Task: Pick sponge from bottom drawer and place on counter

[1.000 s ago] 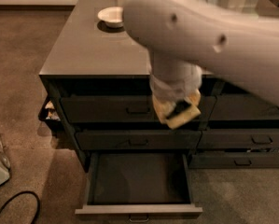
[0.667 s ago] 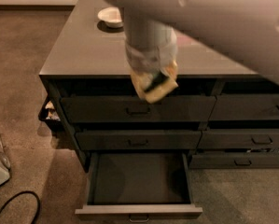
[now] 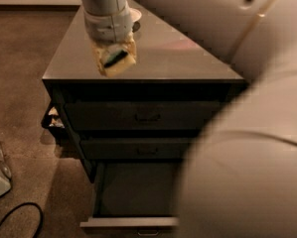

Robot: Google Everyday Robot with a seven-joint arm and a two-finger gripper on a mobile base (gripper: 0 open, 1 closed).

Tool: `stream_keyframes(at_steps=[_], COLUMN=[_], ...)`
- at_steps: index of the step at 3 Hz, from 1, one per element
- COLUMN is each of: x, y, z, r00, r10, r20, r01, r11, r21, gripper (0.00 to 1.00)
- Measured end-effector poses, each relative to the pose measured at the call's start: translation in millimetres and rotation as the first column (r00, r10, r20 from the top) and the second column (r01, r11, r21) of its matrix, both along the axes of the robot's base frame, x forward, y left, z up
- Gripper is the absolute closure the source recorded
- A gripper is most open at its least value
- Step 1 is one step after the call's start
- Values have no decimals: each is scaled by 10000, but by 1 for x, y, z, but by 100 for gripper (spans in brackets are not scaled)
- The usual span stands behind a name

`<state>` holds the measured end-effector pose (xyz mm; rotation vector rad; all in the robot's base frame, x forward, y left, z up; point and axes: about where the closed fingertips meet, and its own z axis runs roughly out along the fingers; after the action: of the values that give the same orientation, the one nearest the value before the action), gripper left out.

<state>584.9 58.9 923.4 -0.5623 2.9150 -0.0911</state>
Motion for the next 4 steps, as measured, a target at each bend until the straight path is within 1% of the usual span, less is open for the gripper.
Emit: stream_keyframes(at_steps=[1, 2, 3, 4], x=[41, 82, 112, 132], y=[34, 44, 42, 40], z=[-19, -37, -32, -24], r00=[9976, 9925, 9892, 9867], r10=[-92, -414, -714, -772], r20=[-686, -1149, -1279, -1430], r01=[103, 522, 1000, 1276], r11=[9998, 9943, 9672, 9132], r21=[160, 929, 2335, 3871], gripper=[100, 100, 82, 59])
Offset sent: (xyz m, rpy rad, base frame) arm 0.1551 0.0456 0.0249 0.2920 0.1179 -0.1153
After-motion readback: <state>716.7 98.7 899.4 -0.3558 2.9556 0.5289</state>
